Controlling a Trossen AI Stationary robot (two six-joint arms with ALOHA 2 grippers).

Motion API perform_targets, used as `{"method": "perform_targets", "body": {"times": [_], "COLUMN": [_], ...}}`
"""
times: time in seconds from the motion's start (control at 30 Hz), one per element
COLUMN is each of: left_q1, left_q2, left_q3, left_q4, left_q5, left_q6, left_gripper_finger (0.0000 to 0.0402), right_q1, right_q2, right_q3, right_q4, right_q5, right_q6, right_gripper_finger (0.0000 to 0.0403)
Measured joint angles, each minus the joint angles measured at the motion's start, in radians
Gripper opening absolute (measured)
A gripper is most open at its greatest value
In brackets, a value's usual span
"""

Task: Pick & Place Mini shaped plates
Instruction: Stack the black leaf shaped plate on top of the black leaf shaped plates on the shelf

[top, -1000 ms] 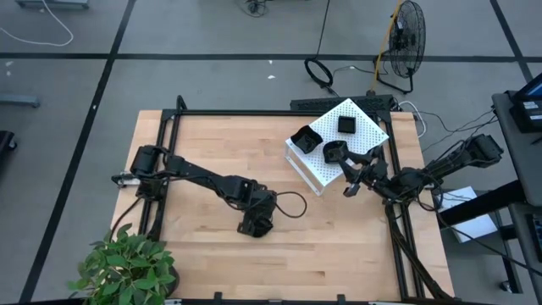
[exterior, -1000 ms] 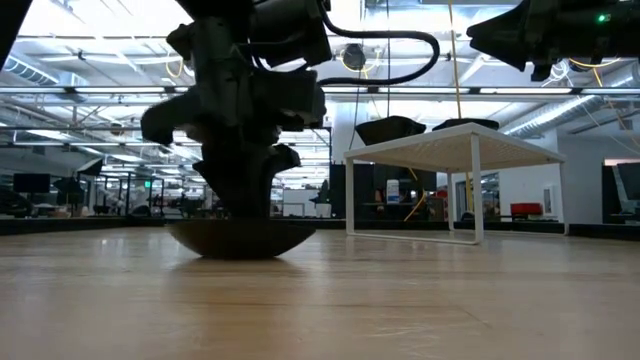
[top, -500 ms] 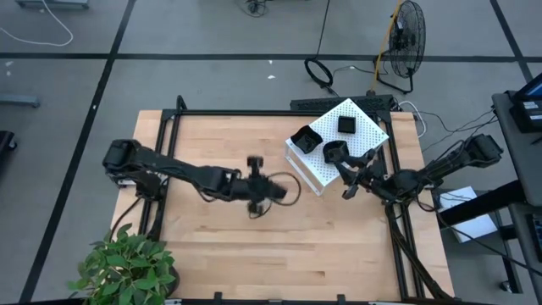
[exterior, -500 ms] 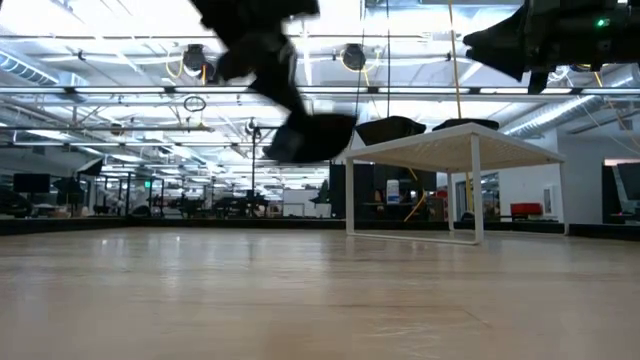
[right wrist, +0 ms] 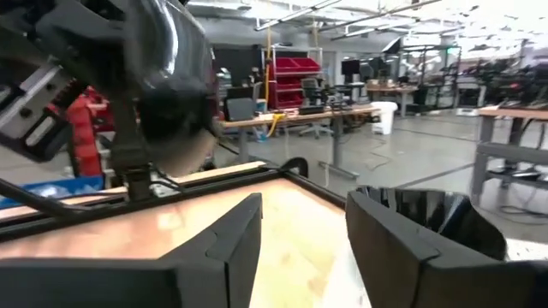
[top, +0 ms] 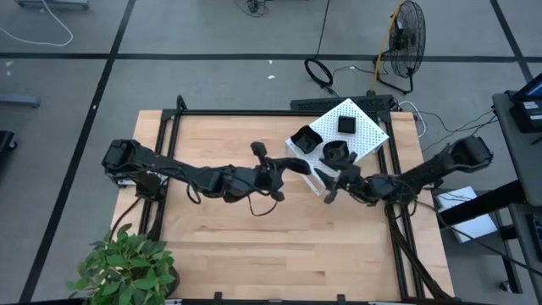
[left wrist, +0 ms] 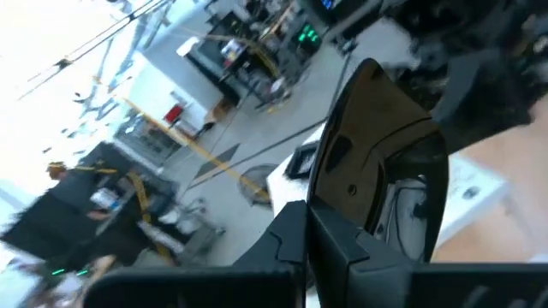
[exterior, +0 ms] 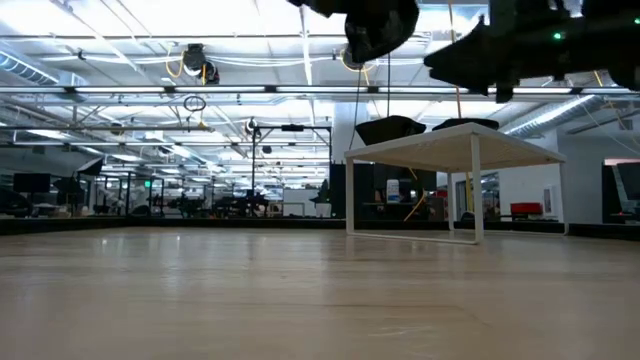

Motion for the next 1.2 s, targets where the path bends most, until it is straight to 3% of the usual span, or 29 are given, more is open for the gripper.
{"method": "perform_targets", "body": {"times": [0.27,0.5,0.93,1.2], "left_q1": [-0.001,-0.002,-0.013,-0.021], "left_q2": [0.000,0.000,0.000,0.000], "left_q3": [0.000,0.000,0.000,0.000], "left_q4": [0.003,-0.003,0.003,0.006], "left_q5": [-0.076,-0.098,-0.106,-0.105], "left_q6": [0.040,0.051,0.055,0.046], "left_gripper_finger": [0.0004,0.0004,0.0008,0.0016], "right_q1": [-0.022,-0.022,-0.036,-0.036], "right_q2": [0.096,0.146,0.160,0.160], "right_q3": [0.121,0.179,0.188,0.188], "right_q4": [0.004,0.005,-0.004,0.004], "right_q5": [-0.001,-0.161,-0.148,-0.147], "right_q6": [-0.040,-0.015,-0.025,-0.048], "right_gripper_finger": [0.0210,0.0220,0.0191,0.0103]}}
